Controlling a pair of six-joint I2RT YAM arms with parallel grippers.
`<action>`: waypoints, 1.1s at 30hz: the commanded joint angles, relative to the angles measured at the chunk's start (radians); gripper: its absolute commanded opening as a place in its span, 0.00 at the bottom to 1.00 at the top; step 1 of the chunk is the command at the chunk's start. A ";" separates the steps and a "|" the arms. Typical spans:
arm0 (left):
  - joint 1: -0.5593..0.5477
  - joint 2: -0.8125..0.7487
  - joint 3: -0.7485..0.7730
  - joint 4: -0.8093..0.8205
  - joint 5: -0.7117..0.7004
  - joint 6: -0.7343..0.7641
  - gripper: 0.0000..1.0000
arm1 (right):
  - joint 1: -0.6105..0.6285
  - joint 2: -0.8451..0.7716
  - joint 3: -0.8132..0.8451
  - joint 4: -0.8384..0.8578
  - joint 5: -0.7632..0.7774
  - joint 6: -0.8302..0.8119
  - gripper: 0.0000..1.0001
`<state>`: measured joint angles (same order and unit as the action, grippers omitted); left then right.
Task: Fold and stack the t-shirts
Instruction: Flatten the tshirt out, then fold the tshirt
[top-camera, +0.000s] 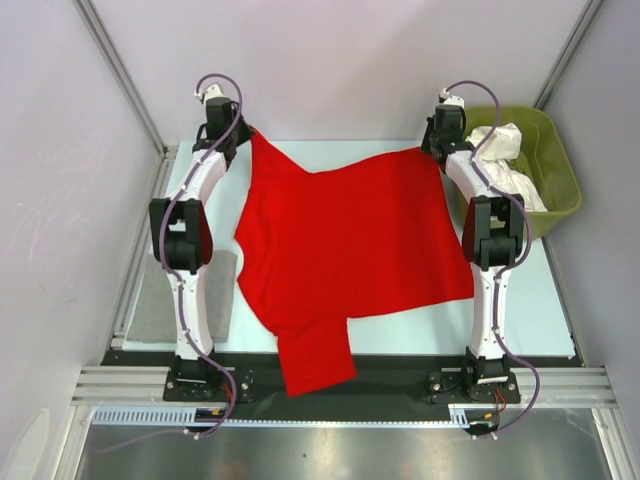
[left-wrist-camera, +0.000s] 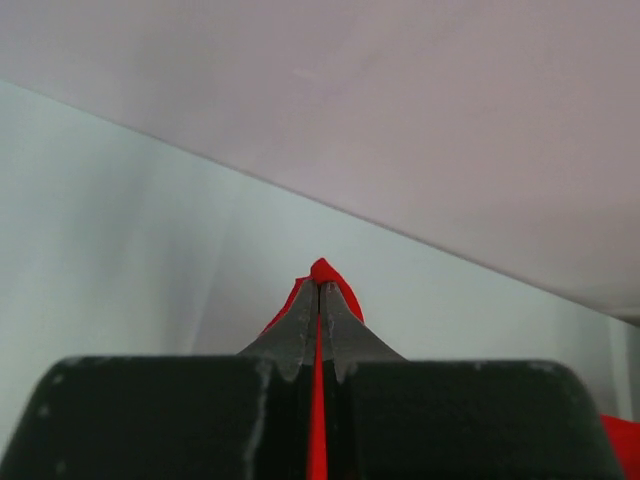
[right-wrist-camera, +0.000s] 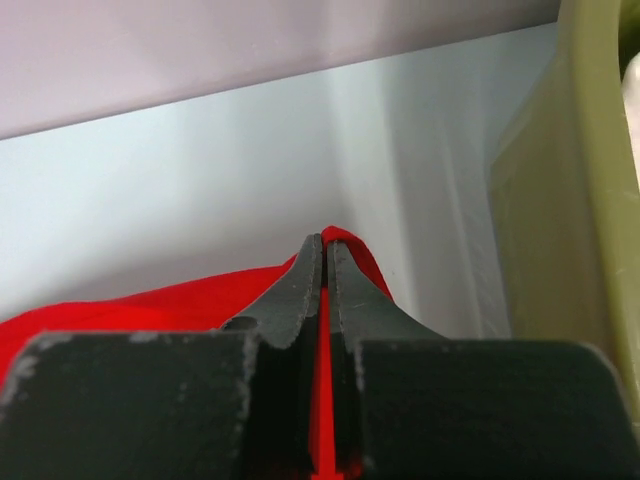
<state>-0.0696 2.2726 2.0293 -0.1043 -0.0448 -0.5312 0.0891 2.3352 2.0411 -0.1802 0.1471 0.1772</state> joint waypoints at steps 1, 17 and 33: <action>0.005 -0.007 0.045 -0.086 0.023 -0.058 0.00 | -0.008 0.004 0.054 0.005 0.026 -0.028 0.00; 0.005 -0.324 -0.243 -0.347 0.157 -0.153 0.00 | 0.008 -0.086 0.044 -0.255 -0.041 0.027 0.00; 0.005 -0.778 -0.730 -0.390 0.342 -0.222 0.00 | -0.046 -0.227 -0.050 -0.426 -0.090 -0.050 0.01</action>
<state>-0.0692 1.5856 1.3327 -0.4896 0.2443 -0.7250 0.0528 2.1826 2.0022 -0.5732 0.0669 0.1619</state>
